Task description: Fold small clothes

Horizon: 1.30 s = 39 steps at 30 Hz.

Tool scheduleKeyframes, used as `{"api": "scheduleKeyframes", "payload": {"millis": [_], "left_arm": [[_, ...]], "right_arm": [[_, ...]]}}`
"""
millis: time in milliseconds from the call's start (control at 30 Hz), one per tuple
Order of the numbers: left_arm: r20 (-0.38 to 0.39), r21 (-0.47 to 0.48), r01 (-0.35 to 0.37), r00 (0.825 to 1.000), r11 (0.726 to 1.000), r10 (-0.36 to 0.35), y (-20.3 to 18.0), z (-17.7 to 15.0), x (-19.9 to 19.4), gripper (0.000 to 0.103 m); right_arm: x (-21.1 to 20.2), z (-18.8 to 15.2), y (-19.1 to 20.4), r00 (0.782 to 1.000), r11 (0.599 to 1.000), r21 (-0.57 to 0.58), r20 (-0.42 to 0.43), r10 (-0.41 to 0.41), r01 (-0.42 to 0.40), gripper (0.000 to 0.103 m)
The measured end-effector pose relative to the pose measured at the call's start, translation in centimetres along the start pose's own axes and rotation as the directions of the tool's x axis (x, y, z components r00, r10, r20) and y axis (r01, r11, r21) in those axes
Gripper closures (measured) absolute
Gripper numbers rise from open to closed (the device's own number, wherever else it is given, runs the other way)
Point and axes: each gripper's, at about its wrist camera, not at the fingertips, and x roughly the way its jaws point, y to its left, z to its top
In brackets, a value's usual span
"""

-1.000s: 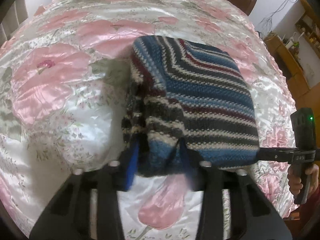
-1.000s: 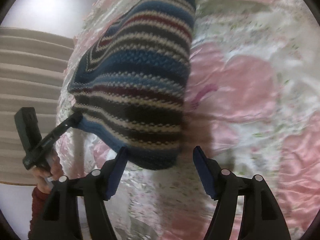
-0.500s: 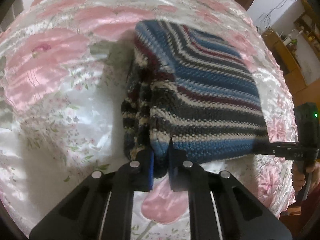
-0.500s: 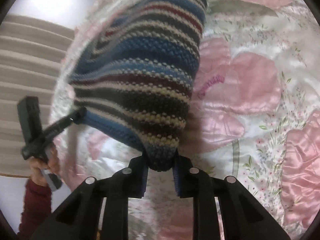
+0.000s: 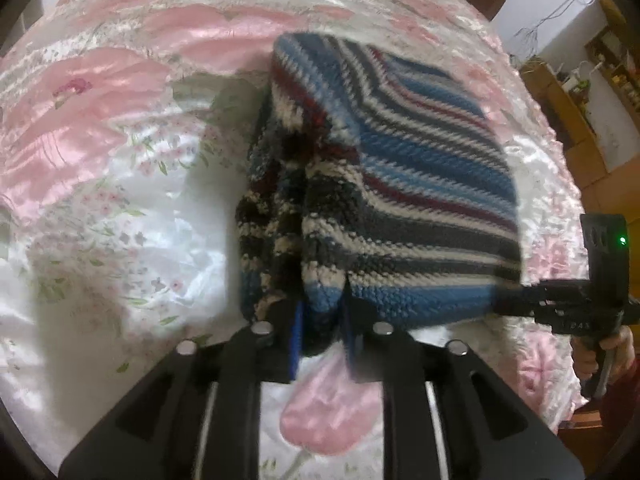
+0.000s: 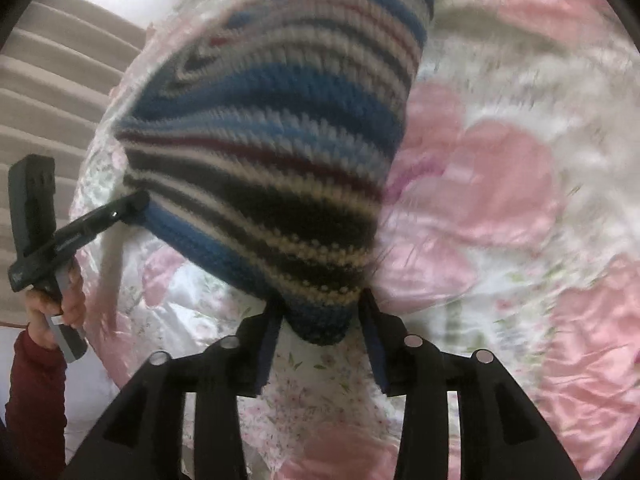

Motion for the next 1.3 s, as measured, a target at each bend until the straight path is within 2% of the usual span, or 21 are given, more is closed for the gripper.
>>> {"api": "scheduleKeyframes", "payload": {"millis": [33,67,200,333,467,533,600,667,700,767,833,900,967,1033,1133,1233,1267,1300], "left_arm": [[0.028,0.000,-0.002,1.000,1.000,0.002,0.0,0.4,-1.1,0.063],[0.059,0.002,-0.003,0.998,1.000,0.003,0.1,0.9,-2.1,0.048],[0.136,-0.007,0.002,0.991,1.000,-0.001,0.3,4.8,-3.9,0.043],[0.096,-0.076,0.005,0.995,0.997,0.002,0.7,9.7,-0.8,0.044],[0.065,-0.144,0.026,0.998,0.989,-0.017,0.8,13.0,2.5,0.046],[0.038,-0.162,0.043,0.999,0.986,-0.038,1.1,13.7,3.7,0.053],[0.018,-0.163,0.038,0.999,0.986,-0.035,1.1,14.0,4.6,0.078],[0.035,-0.153,0.033,0.999,0.988,-0.028,0.5,14.1,4.6,0.091],[0.052,-0.145,0.032,0.998,0.989,-0.025,0.4,14.3,4.3,0.092],[0.126,-0.078,0.017,0.992,0.997,-0.007,-0.9,14.4,2.7,0.093],[0.173,0.002,-0.040,0.984,0.999,0.039,-1.9,14.1,1.9,0.093],[0.161,0.032,-0.098,0.983,0.995,0.091,-1.8,13.9,2.5,0.093],[0.106,0.021,-0.139,0.985,0.990,0.136,-0.6,13.6,4.4,0.093],[0.082,0.020,-0.153,0.985,0.988,0.151,0.1,13.2,5.7,0.092],[0.092,0.000,-0.118,0.989,0.993,0.117,0.7,12.9,5.3,0.092],[0.095,-0.027,-0.055,0.994,0.998,0.058,1.2,12.7,3.3,0.087],[0.098,-0.024,-0.040,0.994,0.999,0.042,1.3,12.5,2.4,0.079],[0.101,-0.025,-0.006,0.995,1.000,0.008,1.4,12.1,1.4,0.067]], "right_arm": [[-1.1,0.4,-0.1,1.000,1.000,-0.002,0.027,0.004,-0.004,0.057],[-1.6,0.3,-0.2,0.999,1.000,-0.001,0.043,0.006,-0.006,0.051],[-3.9,3.3,-1.7,0.991,0.998,0.048,0.128,-0.032,0.026,0.048],[-3.5,6.5,-3.8,0.988,0.994,0.098,0.140,-0.065,0.052,0.048],[-2.8,8.4,-5.5,0.987,0.993,0.111,0.152,-0.054,0.037,0.047],[-2.3,9.0,-5.7,0.986,0.993,0.113,0.162,-0.043,0.025,0.047],[-2.1,9.3,-6.0,0.986,0.994,0.112,0.164,-0.036,0.017,0.046],[-1.9,9.5,-6.3,0.985,0.994,0.112,0.170,-0.037,0.018,0.046],[-1.9,9.4,-6.3,0.985,0.994,0.110,0.171,-0.037,0.018,0.046],[-2.0,9.3,-6.2,0.983,0.994,0.105,0.178,-0.039,0.020,0.046],[-2.1,9.2,-6.3,0.982,0.995,0.098,0.186,-0.043,0.025,0.046],[-2.1,9.1,-6.1,0.980,0.995,0.090,0.193,-0.053,0.036,0.046],[-2.0,9.1,-5.9,0.979,0.996,0.085,0.195,-0.054,0.038,0.046],[-1.8,9.1,-5.8,0.980,0.995,0.091,0.194,-0.054,0.037,0.046],[-1.9,9.2,-5.4,0.979,0.995,0.087,0.188,-0.072,0.056,0.046],[-2.4,9.0,-5.2,0.979,0.995,0.075,0.189,-0.078,0.065,0.046],[-2.8,8.9,-5.2,0.980,0.996,0.078,0.190,-0.063,0.050,0.045],[-3.0,8.7,-5.2,0.981,0.996,0.078,0.190,-0.046,0.032,0.042]]}}
